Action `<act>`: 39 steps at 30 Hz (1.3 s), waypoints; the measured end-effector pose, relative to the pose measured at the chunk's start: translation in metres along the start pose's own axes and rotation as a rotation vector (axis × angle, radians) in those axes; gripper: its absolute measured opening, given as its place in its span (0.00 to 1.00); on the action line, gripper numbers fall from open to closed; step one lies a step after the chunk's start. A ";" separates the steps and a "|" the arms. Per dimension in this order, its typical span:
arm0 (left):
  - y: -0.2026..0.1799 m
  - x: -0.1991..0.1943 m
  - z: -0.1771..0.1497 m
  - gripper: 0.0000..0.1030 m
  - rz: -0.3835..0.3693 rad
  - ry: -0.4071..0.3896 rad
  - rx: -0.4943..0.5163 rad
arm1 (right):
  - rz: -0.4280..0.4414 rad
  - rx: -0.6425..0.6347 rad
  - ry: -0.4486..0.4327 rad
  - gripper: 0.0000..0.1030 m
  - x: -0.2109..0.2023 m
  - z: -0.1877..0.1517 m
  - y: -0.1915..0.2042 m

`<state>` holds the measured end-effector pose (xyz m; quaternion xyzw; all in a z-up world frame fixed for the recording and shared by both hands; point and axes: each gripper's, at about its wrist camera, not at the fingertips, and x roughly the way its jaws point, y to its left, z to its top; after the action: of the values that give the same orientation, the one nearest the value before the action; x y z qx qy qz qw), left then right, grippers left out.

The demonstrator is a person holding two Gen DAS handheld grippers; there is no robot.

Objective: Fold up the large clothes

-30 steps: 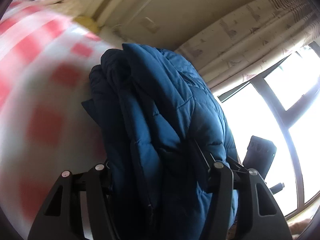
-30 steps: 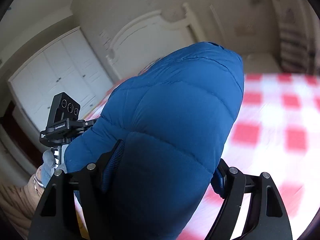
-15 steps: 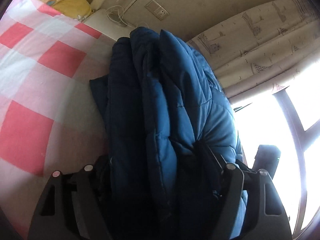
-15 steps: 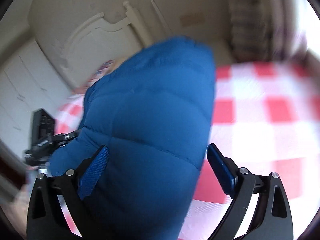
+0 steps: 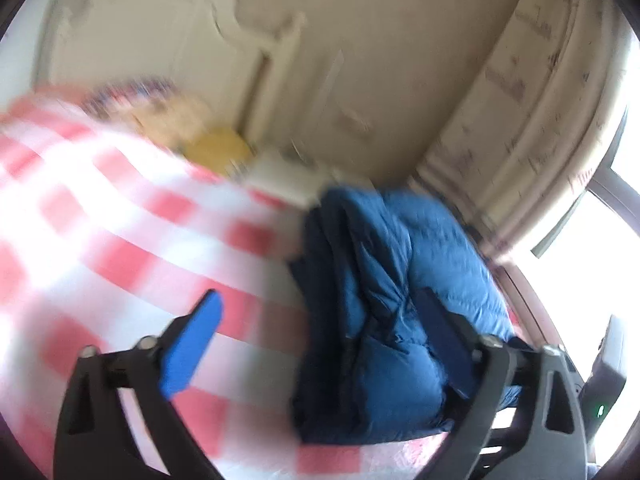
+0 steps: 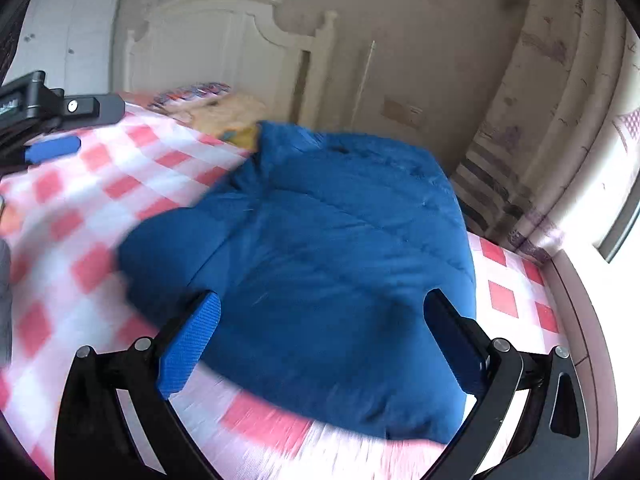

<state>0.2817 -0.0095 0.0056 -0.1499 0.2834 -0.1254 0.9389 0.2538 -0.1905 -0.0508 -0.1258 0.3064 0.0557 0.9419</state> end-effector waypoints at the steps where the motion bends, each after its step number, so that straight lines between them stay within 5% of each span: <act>1: 0.002 -0.012 0.001 0.98 0.024 -0.022 0.015 | 0.020 0.002 -0.037 0.95 -0.019 0.001 0.003; 7: -0.018 -0.125 0.009 0.98 0.225 -0.287 0.128 | 0.000 0.136 -0.272 0.96 -0.133 -0.018 -0.009; 13: -0.053 -0.188 -0.012 0.98 0.279 -0.331 0.220 | -0.040 0.228 -0.294 0.96 -0.193 -0.035 -0.009; 24: -0.091 -0.190 -0.103 0.98 0.197 -0.124 0.296 | -0.105 0.206 -0.240 0.96 -0.225 -0.079 0.009; 39: -0.093 -0.172 -0.128 0.98 0.202 -0.052 0.338 | -0.093 0.219 -0.206 0.96 -0.215 -0.084 0.009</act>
<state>0.0561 -0.0669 0.0214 0.0361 0.2476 -0.0723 0.9655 0.0314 -0.2104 0.0095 -0.0301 0.2063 -0.0093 0.9780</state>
